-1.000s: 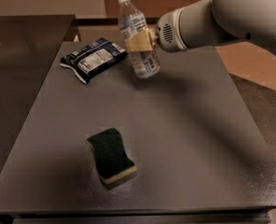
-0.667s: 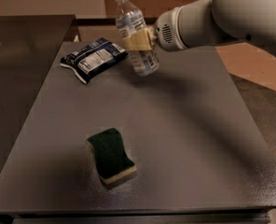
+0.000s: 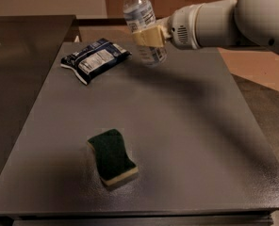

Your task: Place blue plastic bottle upright

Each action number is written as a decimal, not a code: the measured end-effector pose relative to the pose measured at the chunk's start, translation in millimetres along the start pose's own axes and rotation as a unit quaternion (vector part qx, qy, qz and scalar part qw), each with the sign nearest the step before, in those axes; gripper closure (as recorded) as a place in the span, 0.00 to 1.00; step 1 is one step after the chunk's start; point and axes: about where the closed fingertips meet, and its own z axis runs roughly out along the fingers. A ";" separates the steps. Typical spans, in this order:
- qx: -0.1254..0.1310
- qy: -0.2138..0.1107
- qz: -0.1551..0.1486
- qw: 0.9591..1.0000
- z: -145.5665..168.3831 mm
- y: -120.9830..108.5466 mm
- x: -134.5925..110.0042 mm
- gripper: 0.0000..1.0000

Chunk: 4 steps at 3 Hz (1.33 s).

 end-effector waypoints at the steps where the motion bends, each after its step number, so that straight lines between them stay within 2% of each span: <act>1: 0.011 0.029 -0.006 0.999 -5.7 5.2 -0.7 1.00; 2: 0.018 0.051 0.003 0.999 -9.3 12.2 -7.7 1.00; 4: 0.017 0.073 0.033 0.997 -9.3 27.5 -24.5 1.00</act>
Offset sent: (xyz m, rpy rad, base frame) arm 0.0045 -0.0343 -0.0116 0.1440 -0.0693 0.0282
